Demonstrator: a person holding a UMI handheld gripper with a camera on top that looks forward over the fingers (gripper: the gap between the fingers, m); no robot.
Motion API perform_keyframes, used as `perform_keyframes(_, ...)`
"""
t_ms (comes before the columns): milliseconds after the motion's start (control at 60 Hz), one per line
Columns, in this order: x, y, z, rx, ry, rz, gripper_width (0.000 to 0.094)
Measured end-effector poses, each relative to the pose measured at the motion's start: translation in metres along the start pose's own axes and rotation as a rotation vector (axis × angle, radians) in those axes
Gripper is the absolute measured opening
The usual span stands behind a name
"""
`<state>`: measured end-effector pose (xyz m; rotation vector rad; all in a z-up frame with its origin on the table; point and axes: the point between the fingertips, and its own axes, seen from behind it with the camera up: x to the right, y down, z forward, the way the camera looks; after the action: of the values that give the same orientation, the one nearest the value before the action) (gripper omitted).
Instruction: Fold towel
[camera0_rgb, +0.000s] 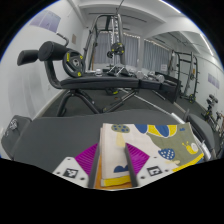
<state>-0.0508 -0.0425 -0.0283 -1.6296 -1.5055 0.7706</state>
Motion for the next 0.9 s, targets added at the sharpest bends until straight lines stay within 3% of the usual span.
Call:
perform_keyframes(67,0.013,-0.003,0.006,0.011,0.060,-0.055,0.0088)
perform_keyframes(83,0.017,-0.005,0.006,0.019,0.080,-0.063,0.0038)
perform_keyframes(200,0.012,-0.007,0.003,0.013,0.078,-0.104,0.0024)
perform_keyframes(300,-0.004,-0.011,-0.004,-0.013,-0.003,-0.053,0.0012)
perform_keyframes(517,0.025,-0.094,-0.063,0.066,-0.075,0.073,0.0015)
perform_keyframes(683,0.108,-0.135,-0.077,0.100,-0.052,0.156,0.0026)
perform_keyframes(900,0.217,-0.081,-0.038,0.027,0.075,0.119,0.0026)
